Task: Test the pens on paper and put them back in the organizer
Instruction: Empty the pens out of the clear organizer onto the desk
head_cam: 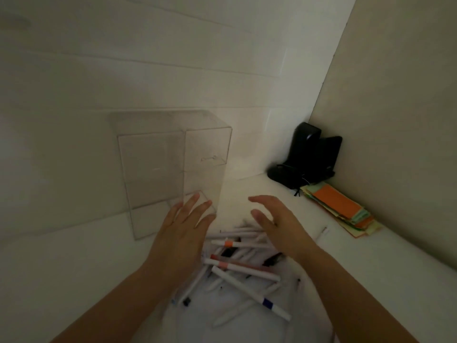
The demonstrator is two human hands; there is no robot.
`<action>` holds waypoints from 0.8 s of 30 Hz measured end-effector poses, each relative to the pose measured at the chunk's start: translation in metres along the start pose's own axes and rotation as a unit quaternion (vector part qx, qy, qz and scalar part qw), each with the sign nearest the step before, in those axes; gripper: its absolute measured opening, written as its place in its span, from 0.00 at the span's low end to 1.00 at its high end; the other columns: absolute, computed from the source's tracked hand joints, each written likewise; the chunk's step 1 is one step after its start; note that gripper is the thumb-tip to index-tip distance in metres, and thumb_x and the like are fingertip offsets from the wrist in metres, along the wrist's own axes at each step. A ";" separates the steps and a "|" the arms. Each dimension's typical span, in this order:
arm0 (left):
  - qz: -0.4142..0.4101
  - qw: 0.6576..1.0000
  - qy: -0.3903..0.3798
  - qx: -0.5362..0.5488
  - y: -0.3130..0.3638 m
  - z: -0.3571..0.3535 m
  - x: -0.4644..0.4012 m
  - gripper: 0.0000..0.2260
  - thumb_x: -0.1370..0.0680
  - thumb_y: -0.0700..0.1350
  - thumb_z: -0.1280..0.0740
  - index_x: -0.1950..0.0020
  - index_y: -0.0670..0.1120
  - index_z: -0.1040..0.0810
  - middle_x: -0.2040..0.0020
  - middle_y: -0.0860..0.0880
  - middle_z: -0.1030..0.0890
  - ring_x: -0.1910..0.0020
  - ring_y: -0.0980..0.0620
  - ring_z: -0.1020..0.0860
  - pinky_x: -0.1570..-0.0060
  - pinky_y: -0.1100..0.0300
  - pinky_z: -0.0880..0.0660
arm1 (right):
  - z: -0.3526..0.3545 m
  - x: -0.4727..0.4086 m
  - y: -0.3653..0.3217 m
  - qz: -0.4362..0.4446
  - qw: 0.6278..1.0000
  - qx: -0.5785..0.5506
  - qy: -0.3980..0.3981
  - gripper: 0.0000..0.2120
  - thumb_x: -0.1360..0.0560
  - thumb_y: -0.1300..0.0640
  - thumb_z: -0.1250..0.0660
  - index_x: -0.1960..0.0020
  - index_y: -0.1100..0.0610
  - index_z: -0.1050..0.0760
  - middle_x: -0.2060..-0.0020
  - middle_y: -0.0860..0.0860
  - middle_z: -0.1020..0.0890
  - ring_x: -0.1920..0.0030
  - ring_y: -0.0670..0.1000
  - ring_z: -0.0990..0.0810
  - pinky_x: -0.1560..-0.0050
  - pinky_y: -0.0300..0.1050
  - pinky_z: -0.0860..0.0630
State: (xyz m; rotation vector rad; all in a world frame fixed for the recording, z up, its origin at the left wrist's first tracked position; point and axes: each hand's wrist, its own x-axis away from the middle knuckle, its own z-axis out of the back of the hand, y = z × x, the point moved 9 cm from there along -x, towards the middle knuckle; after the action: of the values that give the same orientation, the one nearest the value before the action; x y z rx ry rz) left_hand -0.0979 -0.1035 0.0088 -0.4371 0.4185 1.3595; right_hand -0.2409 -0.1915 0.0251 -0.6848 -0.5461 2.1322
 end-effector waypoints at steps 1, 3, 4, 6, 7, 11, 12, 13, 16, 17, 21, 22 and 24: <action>0.015 0.999 0.000 0.042 0.005 0.003 0.007 0.18 0.24 0.47 0.49 0.43 0.47 0.23 0.39 0.45 0.23 0.35 0.47 0.36 0.35 0.51 0.45 | 0.016 0.011 0.004 -0.022 1.000 0.003 0.004 0.14 0.22 0.50 0.41 0.37 0.46 0.29 0.41 0.43 0.28 0.43 0.40 0.31 0.46 0.26 0.35; 0.021 0.993 -0.054 0.104 0.021 0.000 0.028 0.23 0.21 0.58 0.56 0.43 0.51 0.25 0.40 0.48 0.22 0.37 0.48 0.35 0.41 0.52 0.41 | 0.039 0.041 0.013 -0.067 0.996 0.042 -0.033 0.11 0.25 0.47 0.36 0.43 0.40 0.30 0.45 0.42 0.26 0.49 0.40 0.28 0.46 0.35 0.29; 0.021 0.989 -0.090 0.114 0.031 0.001 0.037 0.27 0.22 0.62 0.59 0.41 0.53 0.27 0.38 0.48 0.23 0.36 0.48 0.34 0.40 0.51 0.40 | 0.047 0.060 0.019 -0.092 0.991 0.066 -0.065 0.13 0.28 0.45 0.33 0.45 0.38 0.31 0.47 0.43 0.25 0.50 0.41 0.27 0.48 0.37 0.29; 0.008 0.983 -0.159 0.092 0.049 -0.001 0.051 0.36 0.31 0.73 0.65 0.31 0.58 0.38 0.26 0.46 0.41 0.27 0.47 0.43 0.34 0.44 0.42 | 0.049 0.102 0.029 -0.135 0.973 0.097 -0.159 0.25 0.35 0.43 0.27 0.43 0.34 0.36 0.44 0.42 0.29 0.47 0.42 0.29 0.47 0.37 0.30; 0.017 0.972 -0.214 0.097 0.054 -0.007 0.059 0.42 0.39 0.77 0.68 0.28 0.61 0.51 0.24 0.49 0.58 0.26 0.49 0.55 0.31 0.42 0.48 | 0.045 0.124 0.034 -0.144 0.960 0.105 -0.218 0.33 0.38 0.42 0.24 0.40 0.33 0.39 0.41 0.41 0.33 0.43 0.42 0.32 0.44 0.37 0.32; 0.037 0.958 -0.250 0.133 0.060 -0.013 0.064 0.46 0.43 0.80 0.63 0.27 0.62 0.55 0.25 0.53 0.61 0.25 0.48 0.55 0.29 0.46 0.52 | 0.019 0.168 0.033 -0.080 0.949 0.101 -0.289 0.36 0.38 0.48 0.23 0.37 0.32 0.37 0.38 0.37 0.43 0.38 0.36 0.40 0.45 0.23 0.42; 0.037 0.966 -0.207 0.153 0.059 -0.009 0.058 0.41 0.38 0.76 0.58 0.27 0.60 0.47 0.24 0.53 0.52 0.26 0.48 0.46 0.30 0.50 0.46 | 0.016 0.164 0.029 -0.043 0.963 0.090 -0.249 0.27 0.36 0.48 0.24 0.43 0.33 0.31 0.41 0.37 0.39 0.41 0.34 0.38 0.46 0.21 0.41; 0.038 0.970 -0.165 0.174 0.057 -0.006 0.051 0.36 0.34 0.70 0.54 0.29 0.57 0.41 0.25 0.53 0.44 0.29 0.49 0.38 0.33 0.55 0.39 | 0.014 0.157 0.028 -0.019 0.975 0.086 -0.202 0.17 0.35 0.46 0.25 0.49 0.34 0.26 0.44 0.37 0.34 0.44 0.33 0.35 0.47 0.22 0.40; -0.001 0.963 -0.124 0.238 0.059 -0.009 0.033 0.24 0.28 0.56 0.49 0.32 0.55 0.35 0.28 0.52 0.37 0.33 0.52 0.32 0.38 0.61 0.34 | 0.006 0.139 0.019 0.028 0.992 0.071 -0.104 0.08 0.33 0.44 0.31 0.56 0.45 0.19 0.55 0.35 0.29 0.53 0.35 0.29 0.52 0.24 0.36; -0.022 0.959 -0.130 0.250 0.062 -0.011 0.030 0.22 0.27 0.54 0.48 0.32 0.56 0.36 0.28 0.52 0.37 0.33 0.53 0.33 0.37 0.61 0.35 | 0.003 0.132 0.015 0.021 0.995 0.060 -0.083 0.07 0.33 0.47 0.29 0.56 0.46 0.20 0.56 0.36 0.29 0.55 0.37 0.28 0.53 0.24 0.35; -0.064 0.976 -0.123 0.166 0.064 -0.016 0.026 0.27 0.29 0.51 0.45 0.30 0.51 0.38 0.29 0.48 0.35 0.32 0.49 0.34 0.32 0.53 0.38 | 0.000 0.104 0.004 0.002 0.994 0.110 -0.003 0.25 0.36 0.45 0.26 0.43 0.47 0.28 0.43 0.44 0.33 0.42 0.47 0.33 0.42 0.33 0.37; -0.056 0.985 -0.113 0.118 0.063 -0.016 0.027 0.28 0.31 0.51 0.44 0.30 0.50 0.37 0.30 0.47 0.33 0.32 0.47 0.35 0.32 0.48 0.41 | -0.004 0.097 0.003 0.008 0.989 0.149 -0.009 0.31 0.37 0.40 0.28 0.36 0.45 0.32 0.37 0.47 0.35 0.36 0.49 0.37 0.37 0.39 0.41; 0.002 0.993 -0.096 0.061 0.054 -0.014 0.032 0.28 0.30 0.52 0.44 0.30 0.48 0.38 0.30 0.45 0.32 0.30 0.43 0.37 0.34 0.44 0.47 | -0.017 0.085 -0.003 0.041 0.977 0.201 -0.057 0.38 0.36 0.32 0.39 0.29 0.39 0.44 0.28 0.48 0.42 0.27 0.51 0.47 0.30 0.47 0.50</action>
State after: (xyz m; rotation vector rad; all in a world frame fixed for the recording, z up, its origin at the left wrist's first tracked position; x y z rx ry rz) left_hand -0.1466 -0.0757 -0.0231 -0.2012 0.3411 1.3569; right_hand -0.2721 -0.1190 -0.0100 -0.3647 -0.1357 2.2750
